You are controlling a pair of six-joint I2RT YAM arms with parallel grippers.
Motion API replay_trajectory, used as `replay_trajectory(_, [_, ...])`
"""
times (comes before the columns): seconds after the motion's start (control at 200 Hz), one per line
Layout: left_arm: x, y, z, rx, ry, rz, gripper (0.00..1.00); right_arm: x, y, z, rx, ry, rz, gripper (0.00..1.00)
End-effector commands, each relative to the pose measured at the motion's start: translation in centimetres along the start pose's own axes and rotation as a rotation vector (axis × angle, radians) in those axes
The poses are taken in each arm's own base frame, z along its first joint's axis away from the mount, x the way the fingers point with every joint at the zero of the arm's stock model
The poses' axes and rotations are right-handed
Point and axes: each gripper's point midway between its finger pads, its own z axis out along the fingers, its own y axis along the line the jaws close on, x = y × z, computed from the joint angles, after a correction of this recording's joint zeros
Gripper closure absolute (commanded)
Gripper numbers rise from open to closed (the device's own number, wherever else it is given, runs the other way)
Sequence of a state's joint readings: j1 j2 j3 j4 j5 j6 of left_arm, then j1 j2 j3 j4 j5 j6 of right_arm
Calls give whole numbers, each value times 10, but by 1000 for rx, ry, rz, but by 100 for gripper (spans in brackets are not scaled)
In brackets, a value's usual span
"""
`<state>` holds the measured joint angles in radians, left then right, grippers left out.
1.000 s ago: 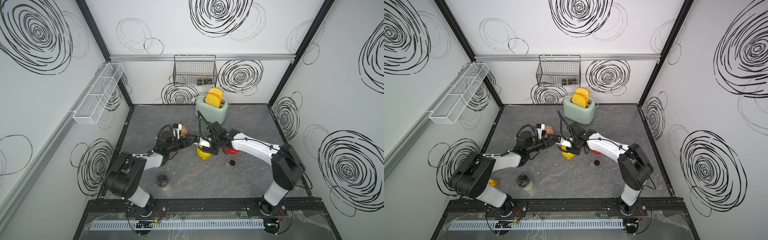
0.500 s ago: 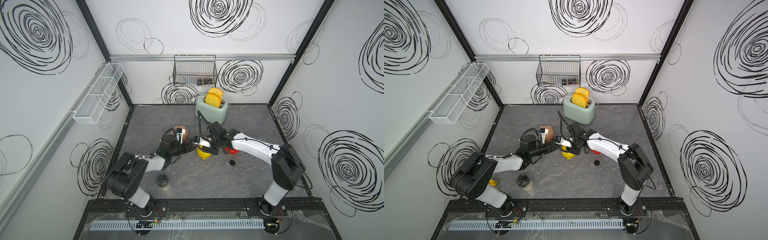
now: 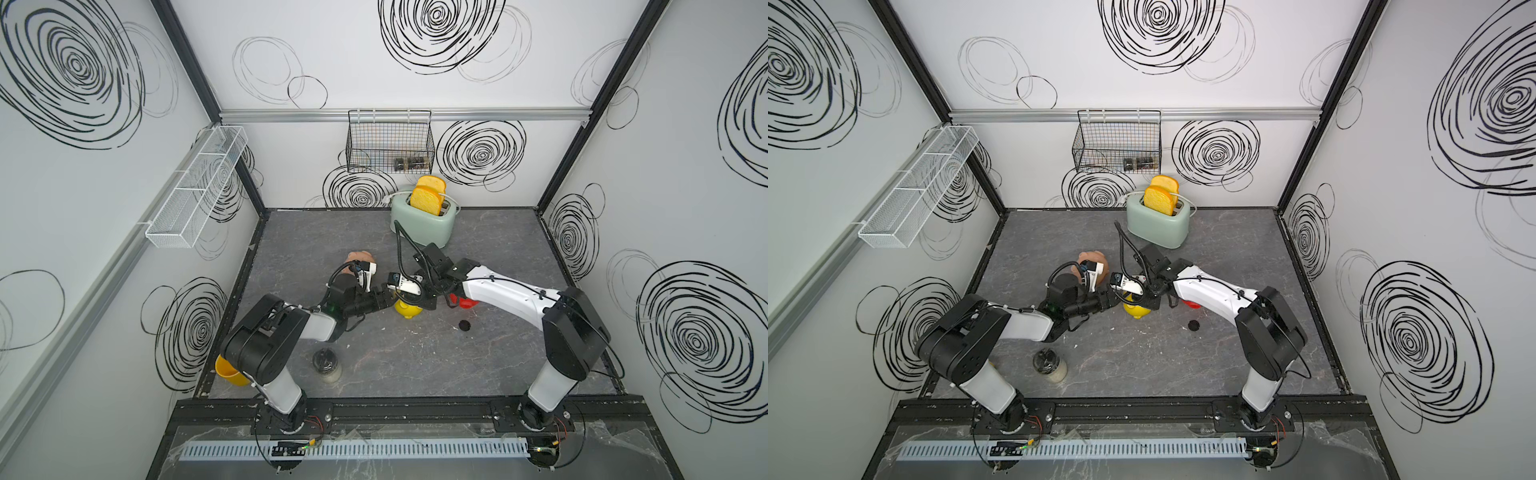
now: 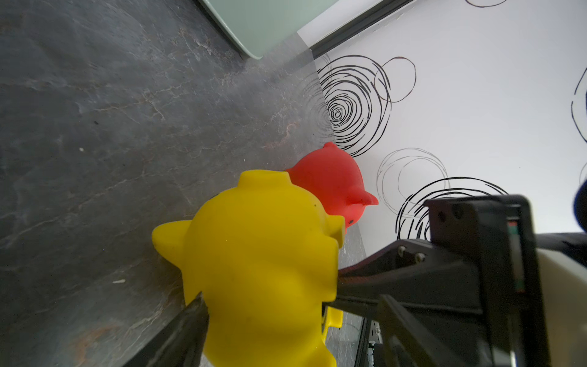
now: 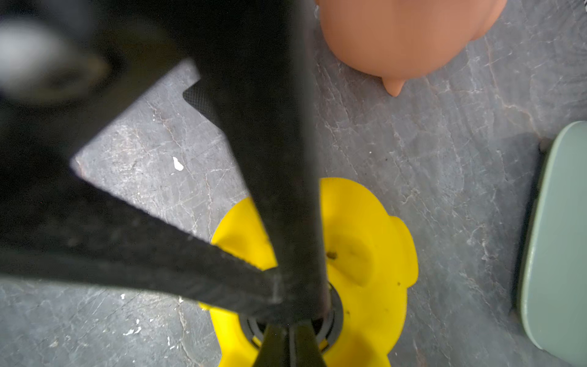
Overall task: Close piggy banks
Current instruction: Screw the knob on the piggy bank, then hold the piggy bank at the center of the board.
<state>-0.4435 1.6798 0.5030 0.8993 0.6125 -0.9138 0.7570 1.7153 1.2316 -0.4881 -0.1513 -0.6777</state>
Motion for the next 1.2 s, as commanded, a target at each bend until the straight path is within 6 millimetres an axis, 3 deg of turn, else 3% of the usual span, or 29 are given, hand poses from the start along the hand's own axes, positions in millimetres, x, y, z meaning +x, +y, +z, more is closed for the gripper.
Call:
replay_trajectory(0.0, [-3,-7,4,41,-14,17,13,26,22,15,-91,99,7,100])
replay_trajectory(0.48, [10,9,2,10,3,0,16,26,21,16,-90,100,9,100])
replay_trajectory(1.196, [26,13,0,16,33,-6,16,28,20,18,-89,110,16,100])
